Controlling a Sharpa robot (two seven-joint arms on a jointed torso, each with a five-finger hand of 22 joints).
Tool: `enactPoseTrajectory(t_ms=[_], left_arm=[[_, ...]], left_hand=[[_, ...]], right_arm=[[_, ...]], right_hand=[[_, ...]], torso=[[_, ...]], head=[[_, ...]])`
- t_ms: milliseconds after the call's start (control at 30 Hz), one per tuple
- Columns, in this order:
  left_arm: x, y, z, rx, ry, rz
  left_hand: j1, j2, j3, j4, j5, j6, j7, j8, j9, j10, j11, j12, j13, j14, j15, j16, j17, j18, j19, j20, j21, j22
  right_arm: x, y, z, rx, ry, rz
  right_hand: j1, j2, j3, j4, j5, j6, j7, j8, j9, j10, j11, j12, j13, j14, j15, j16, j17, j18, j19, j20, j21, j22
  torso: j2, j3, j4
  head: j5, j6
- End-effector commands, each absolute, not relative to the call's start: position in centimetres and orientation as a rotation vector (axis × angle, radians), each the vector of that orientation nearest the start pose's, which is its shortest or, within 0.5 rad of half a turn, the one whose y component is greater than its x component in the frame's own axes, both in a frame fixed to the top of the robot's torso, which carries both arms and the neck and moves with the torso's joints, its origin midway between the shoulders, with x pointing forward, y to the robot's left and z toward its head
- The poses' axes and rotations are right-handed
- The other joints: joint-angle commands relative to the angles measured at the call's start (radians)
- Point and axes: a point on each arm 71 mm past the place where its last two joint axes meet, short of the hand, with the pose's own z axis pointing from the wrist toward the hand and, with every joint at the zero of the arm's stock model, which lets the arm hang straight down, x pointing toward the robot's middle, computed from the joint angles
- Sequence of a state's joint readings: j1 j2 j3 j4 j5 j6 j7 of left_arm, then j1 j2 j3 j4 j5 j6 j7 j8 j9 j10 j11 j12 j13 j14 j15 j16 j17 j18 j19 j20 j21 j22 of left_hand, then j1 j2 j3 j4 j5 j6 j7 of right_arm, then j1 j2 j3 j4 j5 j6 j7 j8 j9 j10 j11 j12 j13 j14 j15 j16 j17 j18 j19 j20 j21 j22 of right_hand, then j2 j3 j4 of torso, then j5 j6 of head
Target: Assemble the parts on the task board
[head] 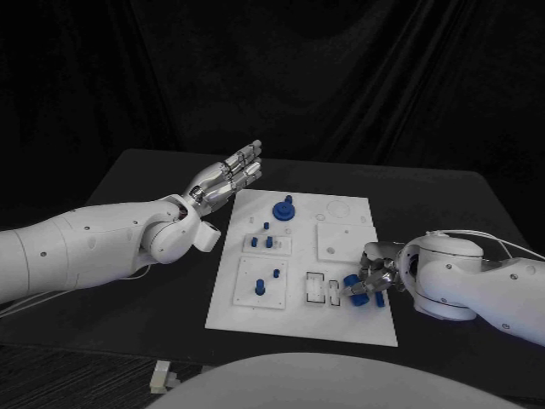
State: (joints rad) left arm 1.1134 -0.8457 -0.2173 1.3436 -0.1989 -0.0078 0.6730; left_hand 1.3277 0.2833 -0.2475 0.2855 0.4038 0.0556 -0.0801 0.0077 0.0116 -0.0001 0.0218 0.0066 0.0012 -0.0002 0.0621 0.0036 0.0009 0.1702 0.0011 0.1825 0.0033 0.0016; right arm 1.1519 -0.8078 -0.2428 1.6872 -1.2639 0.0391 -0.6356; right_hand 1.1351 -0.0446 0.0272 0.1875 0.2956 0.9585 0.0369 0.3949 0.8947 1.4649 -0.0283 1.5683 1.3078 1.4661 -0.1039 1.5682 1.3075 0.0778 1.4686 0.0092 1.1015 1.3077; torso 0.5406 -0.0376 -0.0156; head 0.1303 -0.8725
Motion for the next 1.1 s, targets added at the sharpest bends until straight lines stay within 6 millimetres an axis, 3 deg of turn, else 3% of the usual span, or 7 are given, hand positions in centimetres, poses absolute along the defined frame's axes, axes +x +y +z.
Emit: enactPoseTrajectory(t_ms=[33, 333, 467, 600, 933, 1000, 1100], left_arm=[[46.0, 24.7, -27.0, -0.835, 1.566, -1.706], [46.0, 24.7, -27.0, -0.838, 1.573, -1.710], [46.0, 24.7, -27.0, -0.839, 1.576, -1.711], [46.0, 24.7, -27.1, -0.840, 1.578, -1.711], [45.9, 24.7, -27.1, -0.843, 1.588, -1.716], [45.9, 24.7, -27.1, -0.843, 1.588, -1.716], [45.9, 24.7, -27.1, -0.844, 1.589, -1.714]], left_hand=[[0.010, -0.002, 0.006, -0.001, 0.004, 0.000, 0.006, 0.006, 0.001, 0.000, 0.008, -0.007, -0.001, 0.000, 0.006, -0.004, -0.001, 0.008, -0.001, 0.005, -0.003, -0.002], [0.012, -0.002, 0.008, -0.001, 0.004, 0.000, 0.010, 0.007, 0.001, 0.000, 0.010, -0.007, -0.001, 0.000, 0.015, -0.004, -0.001, 0.008, -0.001, 0.013, -0.003, -0.002], [0.013, -0.002, 0.009, -0.001, 0.005, 0.000, 0.012, 0.006, 0.001, 0.000, 0.011, -0.007, -0.001, 0.000, 0.018, -0.004, -0.001, 0.008, -0.001, 0.016, -0.003, -0.002], [0.015, -0.002, 0.010, -0.003, 0.008, 0.001, 0.015, 0.007, 0.001, 0.000, 0.015, -0.007, -0.001, 0.000, 0.021, -0.004, -0.001, 0.009, -0.001, 0.019, -0.003, -0.002], [0.026, -0.001, 0.018, -0.010, 0.028, 0.002, 0.023, 0.007, 0.001, 0.000, 0.022, -0.007, -0.001, 0.000, 0.025, -0.004, -0.001, 0.009, -0.001, 0.024, -0.003, -0.002], [0.026, -0.001, 0.018, -0.010, 0.028, 0.002, 0.023, 0.007, 0.001, 0.000, 0.022, -0.007, -0.001, 0.000, 0.025, -0.004, -0.001, 0.009, -0.001, 0.024, -0.003, -0.002], [0.026, -0.001, 0.019, -0.010, 0.029, 0.002, 0.025, 0.007, 0.001, 0.000, 0.023, -0.007, -0.001, 0.000, 0.025, -0.004, -0.001, 0.009, -0.001, 0.024, -0.003, -0.002]], right_arm=[[39.2, -17.6, -30.2, -0.101, 2.449, 0.205], [39.4, -17.5, -30.1, -0.072, 2.416, 0.243], [39.4, -17.4, -29.9, -0.046, 2.386, 0.272], [39.5, -17.5, -29.8, -0.027, 2.369, 0.277], [39.5, -17.6, -29.4, 0.047, 2.315, 0.311], [39.4, -17.7, -29.3, 0.088, 2.310, 0.333], [39.1, -17.9, -29.0, 0.193, 2.322, 0.374]], right_hand=[[0.043, 0.021, 0.018, -0.028, 0.072, -0.006, -0.006, 0.000, 0.003, 0.106, -0.006, 0.003, 0.263, 0.105, 0.001, 0.003, 0.263, 0.003, 0.003, 0.001, -0.007, 0.156], [0.082, 0.018, 0.114, -0.089, 0.284, -0.017, -0.008, -0.015, -0.003, 0.106, -0.008, 0.003, 0.263, 0.105, -0.003, 0.003, 0.263, 0.004, 0.003, -0.003, -0.014, 0.155], [0.084, 0.003, 0.186, -0.126, 0.448, -0.020, -0.005, -0.017, -0.003, 0.106, -0.006, 0.003, 0.263, 0.105, -0.003, 0.003, 0.263, 0.003, 0.004, -0.005, -0.010, 0.156], [0.070, -0.015, 0.244, -0.166, 0.544, -0.039, 0.006, -0.013, 0.008, 0.106, 0.002, 0.003, 0.263, 0.105, 0.002, 0.003, 0.263, 0.003, 0.003, -0.001, -0.015, 0.155], [0.039, -0.012, 0.305, -0.240, 0.642, -0.126, 0.021, 0.074, 0.102, 0.106, 0.011, 0.003, 0.263, 0.104, 0.021, 0.002, 0.262, 0.005, -0.001, 0.014, -0.025, 0.153], [0.033, -0.012, 0.320, -0.253, 0.688, -0.133, 0.023, 0.091, 0.117, 0.106, 0.013, 0.003, 0.263, 0.103, 0.022, 0.000, 0.257, 0.004, 0.001, 0.015, -0.015, 0.155], [0.016, -0.008, 0.324, -0.255, 0.682, -0.137, 0.021, 0.105, 0.127, 0.106, 0.012, 0.003, 0.263, 0.102, 0.022, -0.002, 0.250, 0.000, 0.006, 0.016, 0.007, 0.160]], torso=[[0.000, -0.0003, 0.0009], [0.000, -0.0004, 0.0006], [0.001, -0.0002, 0.0005], [0.000, -0.0009, 0.0004], [0.000, -0.0001, -0.0003], [0.000, -0.0001, -0.0002], [0.000, 0.0000, 0.0022]], head=[[0.001, 0.000], [0.002, 0.000], [0.005, 0.000], [0.005, 0.000], [0.007, 0.000], [0.008, 0.000], [0.008, 0.000]])
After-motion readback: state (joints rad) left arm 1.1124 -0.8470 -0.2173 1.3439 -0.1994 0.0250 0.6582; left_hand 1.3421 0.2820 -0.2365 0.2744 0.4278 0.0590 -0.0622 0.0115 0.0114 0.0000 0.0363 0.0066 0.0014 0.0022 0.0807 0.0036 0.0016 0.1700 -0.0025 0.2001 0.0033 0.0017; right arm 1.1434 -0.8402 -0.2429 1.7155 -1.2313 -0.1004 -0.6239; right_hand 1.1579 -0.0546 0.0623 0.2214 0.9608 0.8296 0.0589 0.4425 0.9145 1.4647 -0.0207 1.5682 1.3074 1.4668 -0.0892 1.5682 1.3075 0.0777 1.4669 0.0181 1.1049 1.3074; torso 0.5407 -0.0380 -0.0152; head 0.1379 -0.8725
